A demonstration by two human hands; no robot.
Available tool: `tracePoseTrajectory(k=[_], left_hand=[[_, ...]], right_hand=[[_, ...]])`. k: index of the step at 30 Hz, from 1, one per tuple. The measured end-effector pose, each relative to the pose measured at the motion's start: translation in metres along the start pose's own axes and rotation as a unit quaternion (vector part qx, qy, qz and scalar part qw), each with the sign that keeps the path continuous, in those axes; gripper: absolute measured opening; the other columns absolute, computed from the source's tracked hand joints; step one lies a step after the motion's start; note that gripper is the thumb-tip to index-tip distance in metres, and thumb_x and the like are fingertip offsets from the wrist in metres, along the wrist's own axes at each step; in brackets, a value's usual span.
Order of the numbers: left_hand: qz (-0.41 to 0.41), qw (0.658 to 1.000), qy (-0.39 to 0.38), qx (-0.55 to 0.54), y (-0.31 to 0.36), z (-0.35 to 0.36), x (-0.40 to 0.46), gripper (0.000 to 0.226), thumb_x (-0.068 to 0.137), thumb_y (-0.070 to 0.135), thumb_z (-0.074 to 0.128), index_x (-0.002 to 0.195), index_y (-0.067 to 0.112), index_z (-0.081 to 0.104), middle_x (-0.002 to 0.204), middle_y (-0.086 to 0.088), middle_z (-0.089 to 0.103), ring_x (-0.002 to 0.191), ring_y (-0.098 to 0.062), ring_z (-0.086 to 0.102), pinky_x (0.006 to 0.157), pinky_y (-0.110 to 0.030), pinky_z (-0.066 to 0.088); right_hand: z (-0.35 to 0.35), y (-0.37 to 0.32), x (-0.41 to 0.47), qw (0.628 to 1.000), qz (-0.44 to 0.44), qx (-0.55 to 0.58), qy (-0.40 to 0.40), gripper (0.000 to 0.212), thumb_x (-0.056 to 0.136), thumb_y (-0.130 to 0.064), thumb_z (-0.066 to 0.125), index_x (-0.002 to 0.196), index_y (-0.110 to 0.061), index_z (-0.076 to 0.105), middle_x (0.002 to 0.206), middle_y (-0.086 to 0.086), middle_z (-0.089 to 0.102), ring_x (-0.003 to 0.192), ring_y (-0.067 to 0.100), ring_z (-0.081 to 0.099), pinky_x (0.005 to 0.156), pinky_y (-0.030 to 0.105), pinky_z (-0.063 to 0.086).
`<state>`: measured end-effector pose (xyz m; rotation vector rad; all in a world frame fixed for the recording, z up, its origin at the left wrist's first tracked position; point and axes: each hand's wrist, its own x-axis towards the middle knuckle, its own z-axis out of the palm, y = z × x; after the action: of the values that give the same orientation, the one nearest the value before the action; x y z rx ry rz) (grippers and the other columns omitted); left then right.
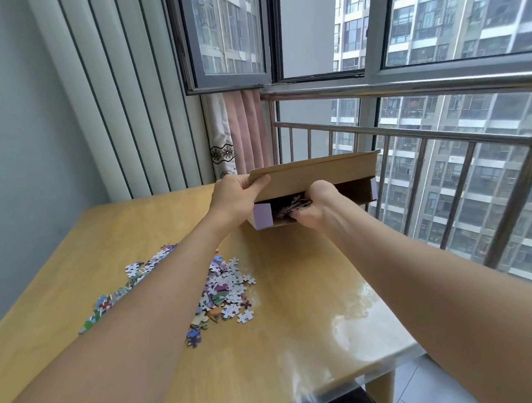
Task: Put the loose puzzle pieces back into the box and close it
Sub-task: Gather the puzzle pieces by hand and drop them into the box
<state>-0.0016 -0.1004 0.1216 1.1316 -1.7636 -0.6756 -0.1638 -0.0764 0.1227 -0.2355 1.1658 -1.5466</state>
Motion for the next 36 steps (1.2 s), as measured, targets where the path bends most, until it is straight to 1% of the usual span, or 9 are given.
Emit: tracePoseTrajectory(k=[4,7,10,12,15,20,26,31,36], left_hand=[[0.004,1.0,0.002,-0.004,0.0,-0.005,0.002,0.048,0.094,0.05,0.064,0.087,0.004,0.075,0.068,-0.002,0.06,0.069,-0.014,0.049,0.067,-0.031,0.04],[-0.001,0.999,0.016,-0.032,0.003,-0.009,0.0,0.035,0.094,0.048,0.065,0.092,0.017,0.08,0.078,0.004,0.071,0.079,-0.019,0.061,0.075,-0.031,0.049],[0.006,0.998,0.027,-0.052,0.01,-0.009,0.001,0.032,0.092,0.051,0.065,0.092,0.023,0.08,0.095,-0.005,0.077,0.098,-0.028,0.068,0.09,-0.044,0.055],[0.013,0.999,0.027,-0.045,0.013,-0.009,0.004,0.038,0.091,0.054,0.064,0.09,0.02,0.08,0.099,-0.011,0.075,0.101,-0.032,0.066,0.092,-0.049,0.053],[0.017,0.998,0.024,-0.057,0.016,-0.008,0.004,0.031,0.091,0.052,0.065,0.089,0.025,0.08,0.098,-0.007,0.076,0.101,-0.029,0.068,0.094,-0.048,0.053],[-0.014,0.994,0.046,-0.103,0.024,-0.01,0.007,0.021,0.093,0.048,0.066,0.086,0.031,0.076,0.097,0.005,0.077,0.103,-0.019,0.069,0.099,-0.039,0.053],[0.01,0.978,0.074,-0.196,0.05,-0.025,0.014,0.023,0.097,0.037,0.064,0.102,0.019,0.076,0.106,0.002,0.076,0.107,-0.018,0.068,0.094,-0.029,0.054],[0.014,0.981,0.099,-0.164,0.047,-0.027,0.011,0.035,0.095,0.047,0.062,0.074,0.021,0.07,0.083,0.001,0.066,0.081,-0.014,0.059,0.08,-0.031,0.048],[0.0,0.982,0.094,-0.164,0.045,-0.026,0.004,0.031,0.098,0.04,0.061,0.076,0.021,0.072,0.08,0.0,0.066,0.08,-0.012,0.056,0.075,-0.027,0.046]], right_hand=[[-0.005,-0.009,-0.015,0.99,-0.046,-0.13,-0.025,0.019,0.092,0.01,0.038,0.099,0.001,0.054,0.102,0.014,0.057,0.095,0.028,0.059,0.085,0.033,0.053],[-0.011,-0.018,-0.013,0.966,-0.089,-0.232,-0.071,0.022,0.09,0.019,0.037,0.075,0.003,0.04,0.075,0.01,0.036,0.062,0.021,0.038,0.055,0.023,0.038],[-0.022,-0.015,-0.005,0.923,-0.155,-0.349,-0.043,0.014,0.093,0.009,0.037,0.104,0.01,0.044,0.086,0.012,0.046,0.073,0.019,0.046,0.066,0.024,0.042],[-0.03,-0.014,-0.002,0.842,-0.207,-0.495,-0.052,0.039,0.09,0.004,0.041,0.128,-0.001,0.052,0.113,0.012,0.059,0.094,0.023,0.057,0.076,0.028,0.047],[-0.042,-0.018,-0.014,0.607,-0.384,-0.687,-0.105,0.049,0.095,-0.004,0.05,0.144,-0.012,0.051,0.136,0.008,0.058,0.118,0.027,0.057,0.092,0.031,0.049],[-0.047,-0.017,-0.019,0.404,-0.529,-0.742,-0.082,0.031,0.09,-0.034,0.071,0.119,-0.022,0.072,0.118,-0.004,0.066,0.104,0.021,0.061,0.077,0.038,0.056],[-0.038,-0.031,-0.011,0.406,-0.714,-0.569,-0.021,0.011,0.094,-0.016,0.067,0.095,-0.014,0.078,0.092,0.001,0.073,0.079,0.024,0.067,0.068,0.036,0.055],[-0.035,-0.036,-0.02,0.406,-0.729,-0.55,-0.035,0.012,0.095,-0.014,0.066,0.095,-0.013,0.078,0.09,0.002,0.076,0.081,0.024,0.07,0.07,0.037,0.055],[-0.032,-0.041,-0.022,0.38,-0.699,-0.604,-0.042,0.014,0.095,-0.018,0.066,0.092,-0.017,0.079,0.089,0.0,0.077,0.08,0.024,0.07,0.072,0.038,0.055]])
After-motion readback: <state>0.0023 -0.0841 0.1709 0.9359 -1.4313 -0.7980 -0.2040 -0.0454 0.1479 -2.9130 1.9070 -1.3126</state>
